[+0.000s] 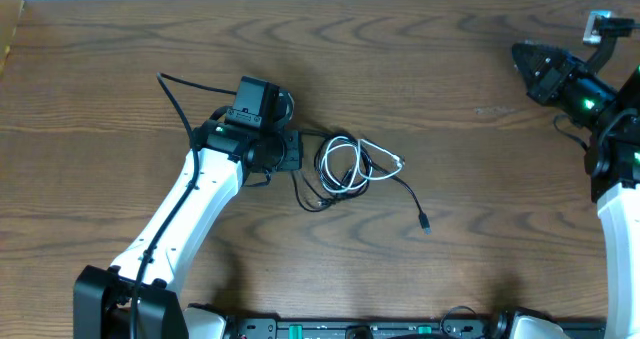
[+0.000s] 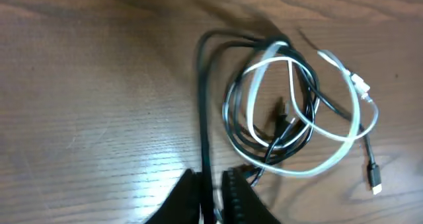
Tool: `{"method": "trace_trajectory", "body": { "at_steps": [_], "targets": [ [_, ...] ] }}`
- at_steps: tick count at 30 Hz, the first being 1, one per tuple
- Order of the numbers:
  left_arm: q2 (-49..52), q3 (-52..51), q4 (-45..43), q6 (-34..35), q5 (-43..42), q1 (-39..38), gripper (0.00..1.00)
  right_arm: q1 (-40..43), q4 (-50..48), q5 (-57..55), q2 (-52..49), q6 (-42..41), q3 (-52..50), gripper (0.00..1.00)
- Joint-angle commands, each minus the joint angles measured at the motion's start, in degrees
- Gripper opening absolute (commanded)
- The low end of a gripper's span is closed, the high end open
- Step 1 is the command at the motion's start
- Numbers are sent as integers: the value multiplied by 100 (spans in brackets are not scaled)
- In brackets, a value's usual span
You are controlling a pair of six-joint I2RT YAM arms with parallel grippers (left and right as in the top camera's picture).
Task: Untangle cables
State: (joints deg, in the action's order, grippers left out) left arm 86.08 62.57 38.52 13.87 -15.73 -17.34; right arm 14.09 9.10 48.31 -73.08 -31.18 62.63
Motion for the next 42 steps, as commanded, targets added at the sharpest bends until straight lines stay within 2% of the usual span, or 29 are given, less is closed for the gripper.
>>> {"method": "trace_trajectory", "body": {
  "at_steps": [1, 4, 5, 7, 11, 16, 23, 30, 33, 42],
  "targets": [
    [33, 15, -107, -372, -170, 35, 26, -33, 332, -66, -7, 177, 68, 1],
    [24, 79, -330, -990, -1178, 35, 42, -81, 813, -262, -33, 570, 66, 7],
    [24, 111, -348, -1058, -1331, 35, 45, -87, 881, -293, -33, 614, 66, 9],
    [24, 273, -354, -1139, -1611, 35, 49, -96, 1064, -348, -33, 817, 66, 19],
    [52, 319, -597, -1147, -1521, 20, 49, -103, 1187, -455, -33, 922, 63, 24],
    [468, 319, -890, -1064, -756, -129, 49, -107, 1342, -658, -35, 1029, 63, 25],
    [1425, 319, -1259, -1062, -664, -240, 45, -107, 1543, -688, -44, 1220, 57, 27],
    [1733, 319, -1274, -1060, 144, -240, 41, -107, 1600, -798, -55, 1307, 57, 29],
    [1812, 319, -1279, -1058, 260, -240, 38, -107, 1613, -815, -101, 1307, 57, 29],
    [2227, 319, -1622, -1014, 380, -240, 38, -107, 1668, -815, -205, 1349, 57, 29]
  ]
}}
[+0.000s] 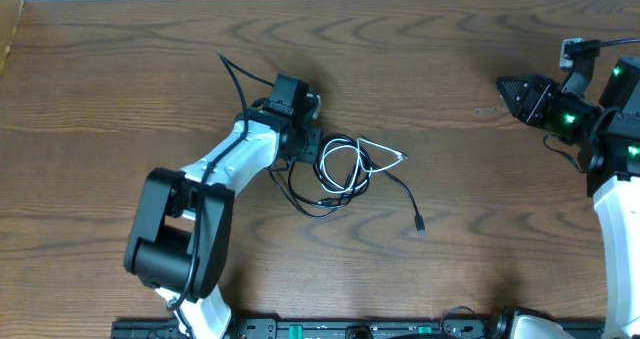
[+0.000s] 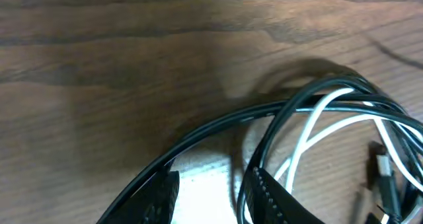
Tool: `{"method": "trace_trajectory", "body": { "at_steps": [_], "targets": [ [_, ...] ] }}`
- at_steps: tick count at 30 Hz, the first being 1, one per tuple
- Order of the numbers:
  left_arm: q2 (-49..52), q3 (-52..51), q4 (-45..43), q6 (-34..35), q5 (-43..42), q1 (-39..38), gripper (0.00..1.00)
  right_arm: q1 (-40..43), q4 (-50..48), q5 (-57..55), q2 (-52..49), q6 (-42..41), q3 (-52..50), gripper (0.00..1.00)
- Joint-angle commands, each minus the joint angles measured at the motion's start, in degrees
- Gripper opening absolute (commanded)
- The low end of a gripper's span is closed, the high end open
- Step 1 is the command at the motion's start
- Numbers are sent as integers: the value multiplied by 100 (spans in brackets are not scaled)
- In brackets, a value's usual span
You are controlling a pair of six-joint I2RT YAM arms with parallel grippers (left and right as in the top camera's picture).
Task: Untangle cables
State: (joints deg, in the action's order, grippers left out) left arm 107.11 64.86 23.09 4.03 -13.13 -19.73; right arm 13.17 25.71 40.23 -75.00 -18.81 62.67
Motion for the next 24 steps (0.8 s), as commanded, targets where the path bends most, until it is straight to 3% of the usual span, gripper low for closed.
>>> {"method": "trace_trajectory", "body": {
  "at_steps": [1, 24],
  "targets": [
    [129, 90, -129, 33, 118, -4, 38, -15, 11, -4, -13, 133, 52, 30],
    [317, 61, -275, 245, 111, -433, 38, -15, 92, -92, -15, 219, 52, 33]
  ]
}}
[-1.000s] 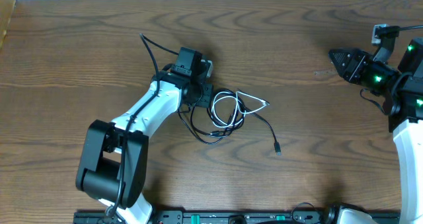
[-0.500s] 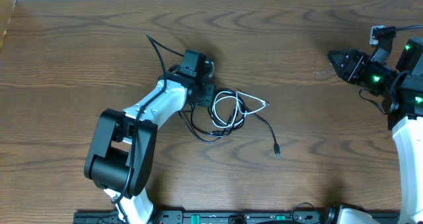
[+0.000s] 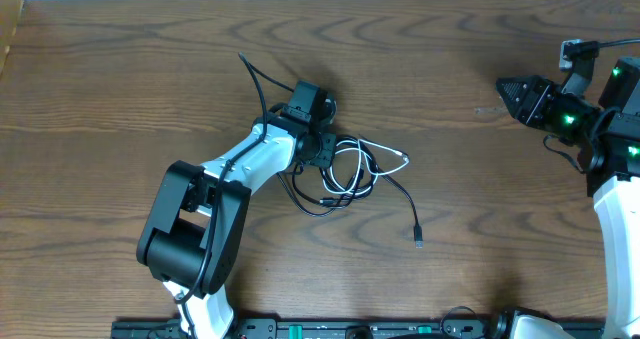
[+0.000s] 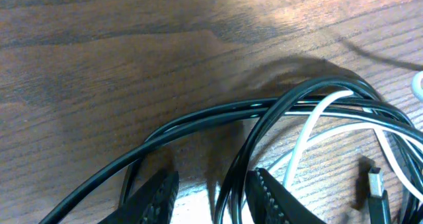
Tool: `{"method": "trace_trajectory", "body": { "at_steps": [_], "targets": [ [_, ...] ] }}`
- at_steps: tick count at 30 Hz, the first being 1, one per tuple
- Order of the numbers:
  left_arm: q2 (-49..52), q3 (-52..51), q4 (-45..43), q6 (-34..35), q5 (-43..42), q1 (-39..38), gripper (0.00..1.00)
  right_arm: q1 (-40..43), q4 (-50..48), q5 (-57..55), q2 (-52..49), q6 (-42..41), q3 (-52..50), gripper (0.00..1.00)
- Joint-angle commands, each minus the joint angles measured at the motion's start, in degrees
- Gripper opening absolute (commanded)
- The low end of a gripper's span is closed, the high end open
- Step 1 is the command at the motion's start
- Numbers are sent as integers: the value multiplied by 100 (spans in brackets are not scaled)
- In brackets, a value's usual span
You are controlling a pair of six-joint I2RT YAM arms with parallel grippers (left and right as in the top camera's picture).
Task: Untangle cables
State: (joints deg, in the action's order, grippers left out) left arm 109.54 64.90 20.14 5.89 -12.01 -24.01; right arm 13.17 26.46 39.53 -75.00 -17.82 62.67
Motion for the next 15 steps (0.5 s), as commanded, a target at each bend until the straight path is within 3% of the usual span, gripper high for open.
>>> {"method": "trace_trajectory", "body": {
  "at_steps": [1, 6, 7, 11, 15],
  "targets": [
    [74, 44, 17, 59, 2, -31, 38, -15, 17, -22, -15, 120, 52, 33],
    [227, 15, -85, 61, 229, -332, 38, -15, 20, -26, -24, 120, 52, 33],
    [251, 15, -122, 57, 273, -389, 35, -15, 24, -26, -24, 120, 52, 33],
    [258, 15, -190, 57, 415, -481, 8, -15, 39, -26, -28, 120, 52, 32],
    [-55, 76, -90, 63, 411, -483, 7, -22, 63, -20, -28, 118, 52, 33]
  ]
}}
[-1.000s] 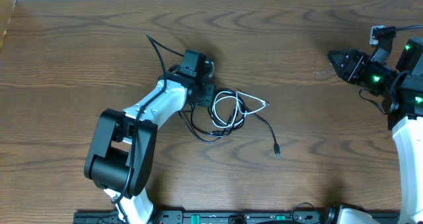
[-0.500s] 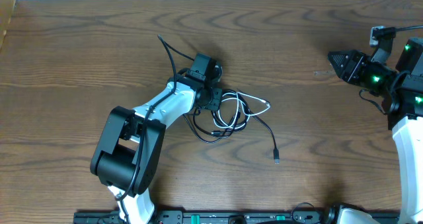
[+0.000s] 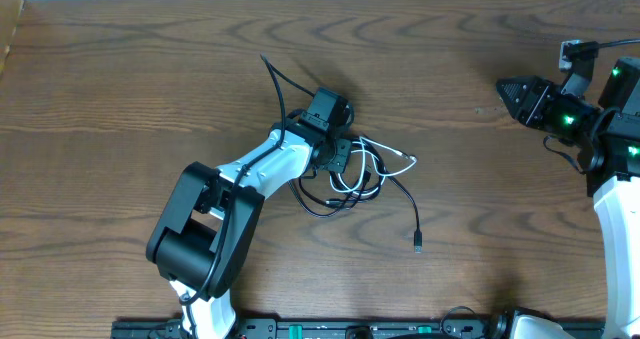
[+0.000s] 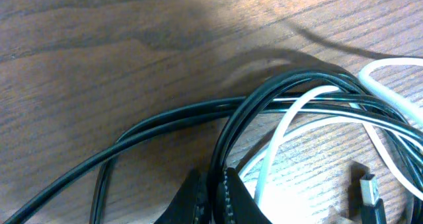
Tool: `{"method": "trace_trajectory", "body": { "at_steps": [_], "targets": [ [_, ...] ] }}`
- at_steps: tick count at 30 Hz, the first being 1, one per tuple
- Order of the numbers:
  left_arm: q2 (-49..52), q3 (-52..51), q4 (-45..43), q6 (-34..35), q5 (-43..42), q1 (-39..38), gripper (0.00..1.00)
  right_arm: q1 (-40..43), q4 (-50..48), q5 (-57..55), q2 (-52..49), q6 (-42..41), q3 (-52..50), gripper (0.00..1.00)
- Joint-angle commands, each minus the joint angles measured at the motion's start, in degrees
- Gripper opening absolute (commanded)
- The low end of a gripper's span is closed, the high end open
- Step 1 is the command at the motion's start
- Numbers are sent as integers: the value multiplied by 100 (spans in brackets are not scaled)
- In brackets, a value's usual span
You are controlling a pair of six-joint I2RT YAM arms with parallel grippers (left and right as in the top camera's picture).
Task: Untangle cables
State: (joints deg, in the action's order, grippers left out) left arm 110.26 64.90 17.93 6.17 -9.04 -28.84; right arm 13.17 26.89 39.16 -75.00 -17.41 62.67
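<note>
A tangle of black cable [image 3: 340, 191] and white cable [image 3: 385, 157] lies mid-table. My left gripper [image 3: 340, 165] sits at the tangle's left side, shut on a black cable strand [image 4: 221, 145] that runs up between its fingers [image 4: 239, 192]. In the left wrist view the white cable [image 4: 281, 135] loops just right of the fingers, and a black plug [image 4: 369, 187] lies at the lower right. A loose black end with a plug [image 3: 418, 241] trails to the lower right. My right gripper [image 3: 505, 85] hovers far right, away from the cables, its jaws close together.
Brown wooden table [image 3: 120, 89] with a white edge along the back. The left arm's own black lead [image 3: 275, 84] sticks up left of the tangle. The right arm's base [image 3: 620, 229] stands at the right edge.
My left gripper was open astride the black strands; now it is shut on one black strand. It has also shifted slightly right, and the tangle moved a little right with it.
At first my left gripper was shut on a black cable left of the tangle, the right arm at the far corner. Then the left gripper stood open at the tangle's upper left, and the right gripper had come lower. Now it is shut on a black strand.
</note>
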Motion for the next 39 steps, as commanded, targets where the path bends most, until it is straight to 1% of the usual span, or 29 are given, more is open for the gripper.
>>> {"method": "trace_trajectory", "body": {
  "at_steps": [1, 4, 5, 6, 7, 9, 14, 18, 23, 28, 34, 37, 39],
  "targets": [
    [-470, 131, 258, 175, 92, 0, 8, -61, 39, 17, -28, 76, 52, 33],
    [-1261, 164, 385, 560, -107, 0, 7, -245, 31, 24, -28, 76, 52, 32],
    [-1517, 164, 387, 557, -337, 0, 7, -365, 2, 22, -28, 76, 52, 32],
    [-2000, 164, 382, 560, -715, 0, 7, -472, -35, 22, -28, 76, 52, 32],
    [-2286, 164, 385, 608, -872, 0, 8, -619, -94, 22, -28, 76, 52, 32],
    [-2848, 164, 402, 754, -1058, 0, 8, -883, -256, 22, -28, 74, 52, 33],
    [-3611, 164, 372, 946, -1134, 33, 7, -1362, -546, 101, -28, -142, 52, 34],
    [-3838, 164, 352, 1246, -1132, 162, 7, -1655, -796, 466, -28, -144, 52, 36],
    [-3814, 164, 354, 1810, -1132, 420, 7, -2184, -807, 483, -92, -339, 52, 38],
    [-3814, 164, 341, 1867, -1163, 424, 7, -2675, -828, 278, -540, -422, 52, 43],
    [-3814, 164, 341, 1926, -1241, 424, 7, -3071, -1106, 275, -1252, -310, 52, 44],
    [-3814, 164, 341, 1967, -1244, 424, 7, -3318, -1405, 92, -1670, -308, 52, 42],
    [-3814, 164, 341, 1967, -1241, 424, 7, -3412, -1416, -389, -1880, -313, 52, 29]
  ]
}}
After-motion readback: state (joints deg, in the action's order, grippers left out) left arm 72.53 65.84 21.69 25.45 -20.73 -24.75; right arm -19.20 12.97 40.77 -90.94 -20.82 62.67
